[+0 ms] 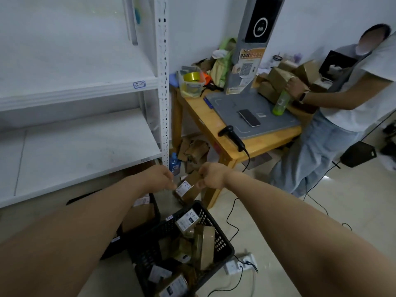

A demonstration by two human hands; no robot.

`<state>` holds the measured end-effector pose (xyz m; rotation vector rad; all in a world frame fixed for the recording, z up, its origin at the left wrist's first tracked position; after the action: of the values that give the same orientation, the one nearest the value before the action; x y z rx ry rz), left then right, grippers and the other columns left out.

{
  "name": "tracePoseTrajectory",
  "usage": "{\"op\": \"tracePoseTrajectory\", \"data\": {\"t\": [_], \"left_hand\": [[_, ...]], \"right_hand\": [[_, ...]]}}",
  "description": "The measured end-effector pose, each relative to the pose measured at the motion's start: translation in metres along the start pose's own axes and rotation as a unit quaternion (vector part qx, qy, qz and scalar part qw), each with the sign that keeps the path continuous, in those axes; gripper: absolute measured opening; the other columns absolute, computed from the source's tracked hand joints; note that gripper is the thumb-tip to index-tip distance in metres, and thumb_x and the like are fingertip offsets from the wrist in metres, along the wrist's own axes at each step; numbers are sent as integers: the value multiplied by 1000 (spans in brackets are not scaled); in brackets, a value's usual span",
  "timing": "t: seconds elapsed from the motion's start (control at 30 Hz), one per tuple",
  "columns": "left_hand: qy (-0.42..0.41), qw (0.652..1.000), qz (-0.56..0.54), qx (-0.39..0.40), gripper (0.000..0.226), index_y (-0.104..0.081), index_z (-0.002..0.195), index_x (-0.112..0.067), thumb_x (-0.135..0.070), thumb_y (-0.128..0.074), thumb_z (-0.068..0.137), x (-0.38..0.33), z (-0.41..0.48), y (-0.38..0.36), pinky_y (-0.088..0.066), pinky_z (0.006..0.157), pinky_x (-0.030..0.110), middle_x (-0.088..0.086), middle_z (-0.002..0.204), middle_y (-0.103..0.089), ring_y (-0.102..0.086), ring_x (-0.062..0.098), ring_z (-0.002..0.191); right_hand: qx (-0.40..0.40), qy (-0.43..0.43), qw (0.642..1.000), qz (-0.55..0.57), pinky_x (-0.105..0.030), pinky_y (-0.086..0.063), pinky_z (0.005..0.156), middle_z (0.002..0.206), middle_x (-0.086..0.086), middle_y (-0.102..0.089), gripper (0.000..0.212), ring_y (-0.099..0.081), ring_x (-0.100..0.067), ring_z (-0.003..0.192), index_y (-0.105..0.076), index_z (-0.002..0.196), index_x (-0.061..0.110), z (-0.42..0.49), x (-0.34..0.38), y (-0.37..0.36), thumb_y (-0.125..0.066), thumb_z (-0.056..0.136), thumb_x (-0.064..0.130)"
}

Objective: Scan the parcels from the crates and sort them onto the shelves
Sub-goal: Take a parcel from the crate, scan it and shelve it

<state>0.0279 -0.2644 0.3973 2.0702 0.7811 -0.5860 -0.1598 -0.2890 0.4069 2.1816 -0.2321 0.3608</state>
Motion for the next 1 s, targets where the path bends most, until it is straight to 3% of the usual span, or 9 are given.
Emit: {"op": "tracePoseTrajectory", "data": {"t": [0.2, 0.37, 0.5, 0.6, 0.67, 0.77, 0.83, 0.9, 1.0], "left_hand": [[29, 999, -16, 10, 48, -59, 130, -15, -19, -79, 87, 11, 12, -11, -45, 96, 30, -2, 121, -54, -52, 16, 112], [48, 998, -46, 3, 16, -61, 94, -19, -13, -75, 89, 26, 9, -8, -46, 90, 31, -1, 100, -58, -56, 18, 103], [68, 996, -58, 22, 17, -58, 91, -18, -14, -75, 90, 57, 12, -32, -44, 89, 29, -2, 92, -55, -53, 16, 93], [91, 993, -59, 41, 19, -58, 96, -16, -16, -75, 90, 93, 18, -55, -42, 80, 28, 0, 94, -52, -50, 17, 92], [119, 989, -78, 46, 24, -52, 86, -19, -15, -75, 90, 115, 20, -68, -36, 65, 26, -1, 85, -44, -44, 14, 75], [169, 979, -106, 33, 29, -50, 77, -20, -16, -75, 91, 142, 27, -81, -42, 73, 29, 2, 82, -47, -47, 16, 73], [197, 972, -123, 23, 12, -64, 98, -13, -18, -74, 92, 152, 33, -88, -45, 81, 31, 9, 102, -57, -56, 23, 93], [225, 964, -142, 21, 37, -62, 129, -7, -18, -71, 94, 159, 43, -99, -46, 84, 31, 13, 124, -58, -56, 27, 112], [263, 947, -184, 15, 43, -58, 136, -4, -16, -69, 96, 166, 63, -125, -47, 77, 29, 12, 115, -61, -57, 23, 100]], "right_hand": [[8, -8, 1000, 9, -41, -43, 107, 146, -5, -49, 63, -47, -26, 135, -45, 148, 20, 20, -17, 4, -69, 92, 33], [16, -16, 1000, -2, -37, -45, 102, 144, -4, -51, 64, -49, -26, 133, -45, 148, 17, 22, -23, -20, -69, 91, 33], [42, -26, 999, 7, -37, -51, 89, 131, -5, -59, 55, -57, -26, 118, -57, 134, 16, 31, -30, -56, -72, 85, 35], [65, -30, 997, 26, -33, -48, 83, 134, -9, -56, 58, -54, -22, 109, -51, 141, 14, 41, -38, -91, -72, 90, 33], [83, -30, 996, 25, -34, -48, 93, 141, -10, -53, 59, -53, -24, 119, -49, 144, 13, 51, -43, -116, -70, 92, 32], [96, -30, 994, 33, -32, -48, 95, 143, -10, -49, 61, -51, -27, 127, -48, 145, 14, 69, -49, -141, -72, 91, 31], [105, -29, 993, 46, -29, -46, 84, 140, -11, -49, 59, -53, -28, 123, -50, 142, 13, 84, -54, -150, -73, 91, 31], [108, -28, 993, 42, -28, -45, 80, 138, -11, -53, 57, -57, -28, 120, -53, 139, 14, 102, -64, -156, -73, 90, 35], [113, -48, 991, 47, -32, -49, 87, 133, -8, -59, 55, -58, -27, 118, -56, 133, 12, 131, -90, -163, -73, 88, 38]]}}
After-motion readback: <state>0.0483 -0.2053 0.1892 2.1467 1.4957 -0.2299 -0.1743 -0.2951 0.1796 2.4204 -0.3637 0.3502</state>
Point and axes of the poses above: each hand's wrist, its own z-axis towards the middle knuckle, its own y-axis out of the back of the hand, x = y × z, the point moved 7 cm from there along z, towards the middle knuckle
